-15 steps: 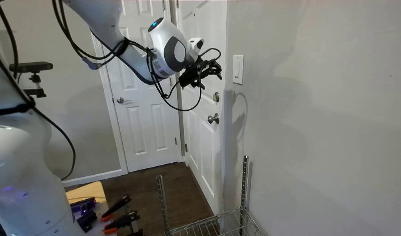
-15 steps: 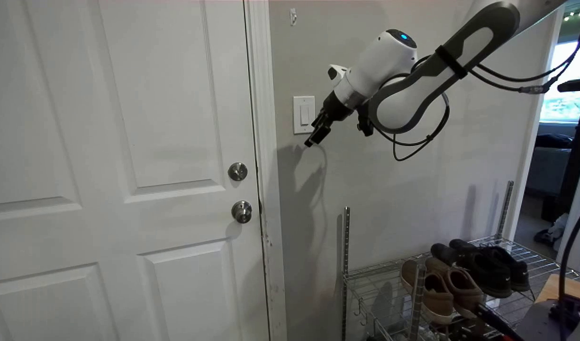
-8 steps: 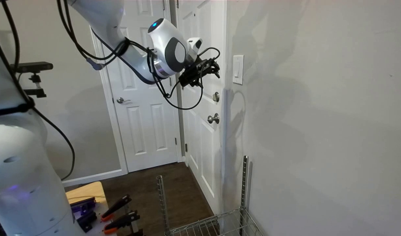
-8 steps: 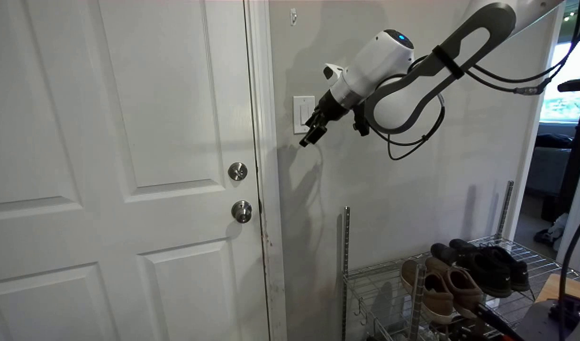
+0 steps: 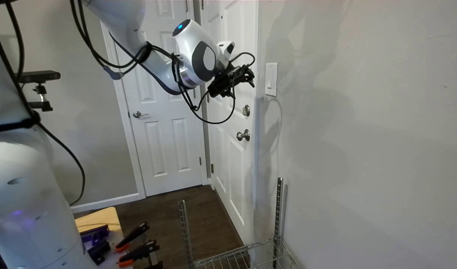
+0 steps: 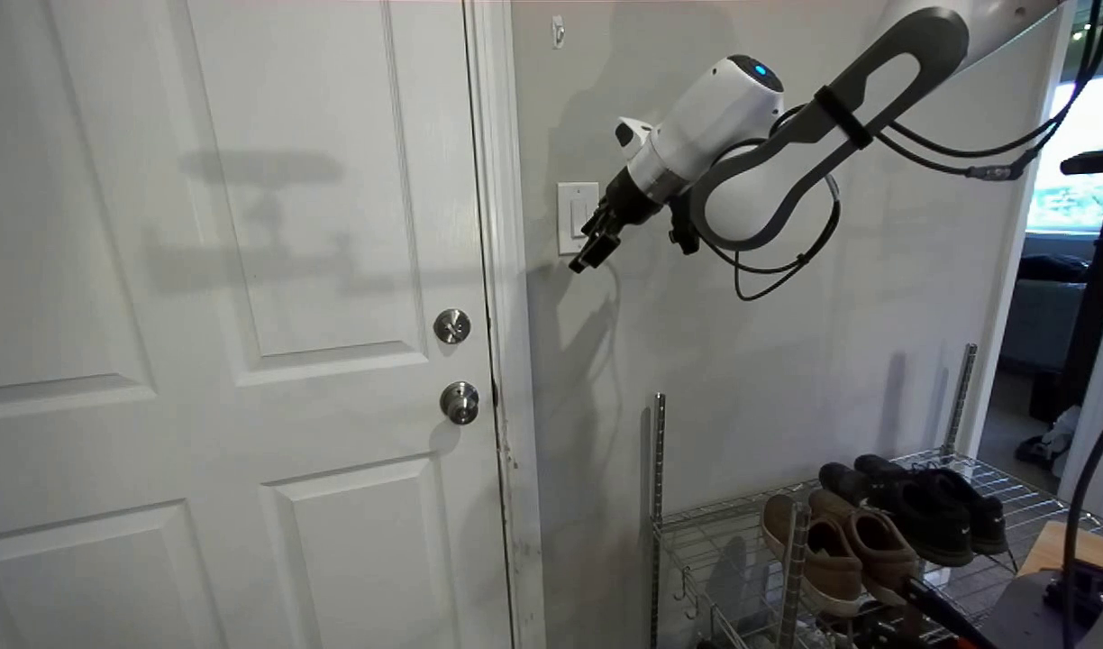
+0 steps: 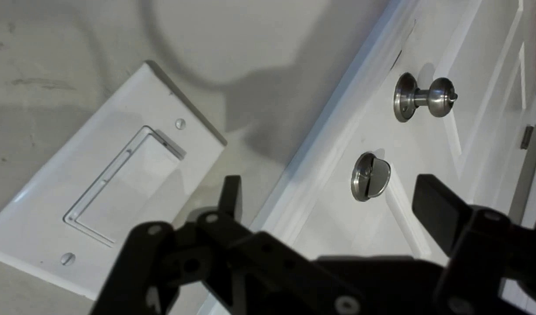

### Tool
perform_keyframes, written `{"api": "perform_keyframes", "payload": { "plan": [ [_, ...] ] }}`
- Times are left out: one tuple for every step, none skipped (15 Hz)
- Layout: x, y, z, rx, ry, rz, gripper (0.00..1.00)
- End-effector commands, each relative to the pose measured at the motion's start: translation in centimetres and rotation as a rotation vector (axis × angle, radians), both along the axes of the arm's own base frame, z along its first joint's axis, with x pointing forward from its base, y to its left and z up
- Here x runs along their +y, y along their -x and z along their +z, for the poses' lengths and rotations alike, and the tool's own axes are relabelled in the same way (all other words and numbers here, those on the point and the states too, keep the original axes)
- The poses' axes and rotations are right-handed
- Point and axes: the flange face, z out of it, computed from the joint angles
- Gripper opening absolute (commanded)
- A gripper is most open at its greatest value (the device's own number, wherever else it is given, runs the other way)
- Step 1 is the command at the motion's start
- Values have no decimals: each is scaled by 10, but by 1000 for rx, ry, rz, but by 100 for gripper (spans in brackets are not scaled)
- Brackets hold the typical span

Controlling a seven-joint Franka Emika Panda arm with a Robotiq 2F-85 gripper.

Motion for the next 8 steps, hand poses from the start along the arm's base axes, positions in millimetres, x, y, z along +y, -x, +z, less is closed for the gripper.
{"api": "perform_keyframes", "payload": {
  "plan": [
    [-4, -10, -4, 1, 22, 13, 100],
    [-4, -11, -6, 4, 21, 10, 100],
    [-5, -13, -7, 5, 21, 9, 100],
    [-5, -14, -8, 6, 21, 9, 100],
    [-5, -15, -8, 6, 21, 10, 100],
    [-4, -15, -8, 6, 21, 11, 100],
    [-4, -16, -8, 5, 22, 12, 100],
    [-4, -16, -8, 4, 21, 13, 100]
  ]
}}
